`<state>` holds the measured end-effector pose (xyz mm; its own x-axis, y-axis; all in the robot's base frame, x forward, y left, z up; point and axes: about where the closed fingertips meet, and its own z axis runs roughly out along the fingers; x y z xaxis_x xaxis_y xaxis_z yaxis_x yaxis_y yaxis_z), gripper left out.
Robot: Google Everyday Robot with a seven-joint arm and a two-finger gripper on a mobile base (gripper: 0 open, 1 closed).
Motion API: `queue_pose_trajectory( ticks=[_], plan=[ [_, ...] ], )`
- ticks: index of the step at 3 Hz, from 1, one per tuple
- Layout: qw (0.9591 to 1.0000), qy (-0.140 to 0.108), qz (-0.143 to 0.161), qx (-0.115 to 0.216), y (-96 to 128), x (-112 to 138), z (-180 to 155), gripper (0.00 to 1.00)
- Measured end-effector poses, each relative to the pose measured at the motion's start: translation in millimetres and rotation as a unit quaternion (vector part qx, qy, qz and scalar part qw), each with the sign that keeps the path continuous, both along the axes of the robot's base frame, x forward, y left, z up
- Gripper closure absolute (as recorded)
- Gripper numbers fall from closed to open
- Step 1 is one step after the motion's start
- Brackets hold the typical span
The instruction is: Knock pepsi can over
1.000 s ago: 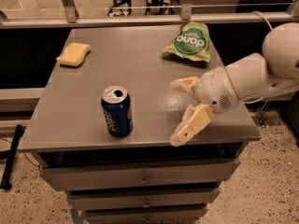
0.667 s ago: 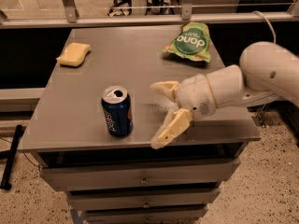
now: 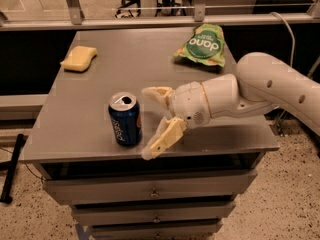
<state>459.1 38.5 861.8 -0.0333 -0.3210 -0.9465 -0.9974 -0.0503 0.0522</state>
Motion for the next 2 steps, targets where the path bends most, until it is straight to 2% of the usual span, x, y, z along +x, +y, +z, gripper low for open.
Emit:
queue_pose_trajectory(
  ticks=[1, 2],
  plan=[
    [0.9999, -0.004, 0.006, 0.01, 7.4, -2.5, 1.2, 0.0],
    [0.9988, -0.016, 0.019, 0.042, 28.7, 2.3, -1.5, 0.0]
  ],
)
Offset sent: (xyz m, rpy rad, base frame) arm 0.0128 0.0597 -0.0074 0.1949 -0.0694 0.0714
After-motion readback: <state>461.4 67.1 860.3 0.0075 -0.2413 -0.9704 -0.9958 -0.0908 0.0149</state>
